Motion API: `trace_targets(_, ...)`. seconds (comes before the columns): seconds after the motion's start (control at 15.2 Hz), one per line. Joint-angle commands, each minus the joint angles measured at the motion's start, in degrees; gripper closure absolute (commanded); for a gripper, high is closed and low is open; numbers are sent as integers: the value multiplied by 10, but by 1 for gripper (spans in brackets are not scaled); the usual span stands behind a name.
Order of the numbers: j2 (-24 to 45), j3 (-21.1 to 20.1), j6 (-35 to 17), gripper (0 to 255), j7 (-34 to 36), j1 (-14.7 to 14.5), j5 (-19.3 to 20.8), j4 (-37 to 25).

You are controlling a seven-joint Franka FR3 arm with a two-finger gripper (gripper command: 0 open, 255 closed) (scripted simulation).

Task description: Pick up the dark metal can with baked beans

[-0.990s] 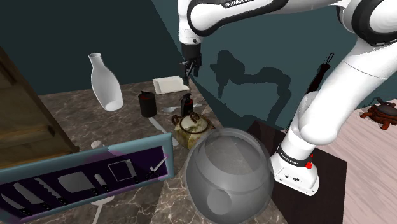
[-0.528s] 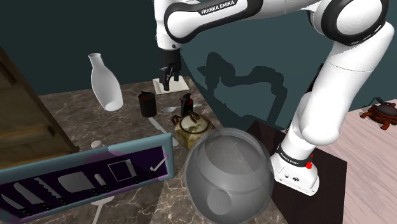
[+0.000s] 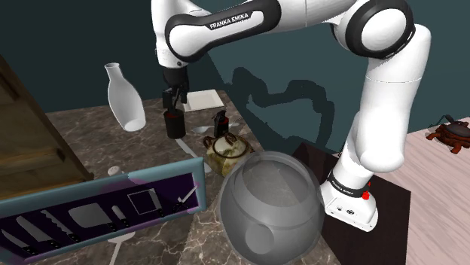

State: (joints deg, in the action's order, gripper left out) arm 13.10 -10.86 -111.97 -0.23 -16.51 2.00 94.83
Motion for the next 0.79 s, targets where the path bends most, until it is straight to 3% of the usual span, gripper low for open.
trace_targets(0.0,4,-1,-12,0,0,-1,1,7)
trace_targets(0.46,12,0,-52,0,1,-1,3,39)
trace_targets(0.53,13,0,-51,255,1,-1,3,38)
trace_targets(0.73,13,0,-51,255,1,-1,3,38)
